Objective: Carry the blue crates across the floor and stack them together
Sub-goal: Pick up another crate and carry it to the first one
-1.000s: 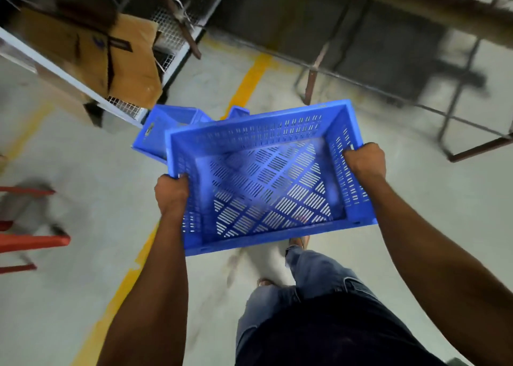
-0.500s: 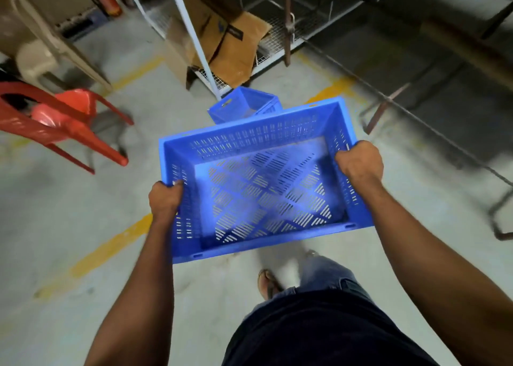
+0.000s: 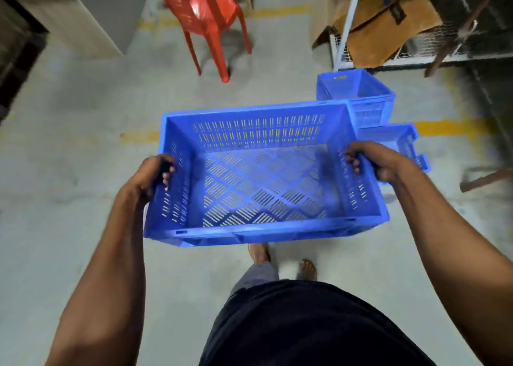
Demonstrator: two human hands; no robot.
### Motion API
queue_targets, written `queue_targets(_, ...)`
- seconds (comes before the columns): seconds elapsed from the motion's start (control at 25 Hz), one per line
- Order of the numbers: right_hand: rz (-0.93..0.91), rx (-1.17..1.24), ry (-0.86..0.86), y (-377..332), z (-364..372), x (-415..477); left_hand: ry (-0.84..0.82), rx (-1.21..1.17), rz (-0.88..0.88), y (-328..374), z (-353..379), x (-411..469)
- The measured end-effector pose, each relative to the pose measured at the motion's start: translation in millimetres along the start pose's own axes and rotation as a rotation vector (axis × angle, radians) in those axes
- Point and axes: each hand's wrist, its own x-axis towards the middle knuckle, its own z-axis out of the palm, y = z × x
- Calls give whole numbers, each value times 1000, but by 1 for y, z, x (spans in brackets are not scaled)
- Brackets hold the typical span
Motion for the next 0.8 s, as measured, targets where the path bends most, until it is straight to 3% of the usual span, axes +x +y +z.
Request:
queue_targets(0.08, 42, 64, -154, 0, 26, 0, -81, -185, -110, -32, -37, -28)
queue_targets(0.2, 54, -102, -215, -1, 82, 4, 129, -160, -138, -79, -73, -57)
queue_targets(0.32, -58, -336, -111, -2, 148, 9, 407, 42, -99, -121, -106, -73)
queue_targets(0.44, -171, -518, -34, -3, 217, 11, 576, 218, -126, -159, -151, -86)
queue_targets(0.8, -391, -935, 15, -12, 454, 5, 729, 233, -247, -250, -318, -99)
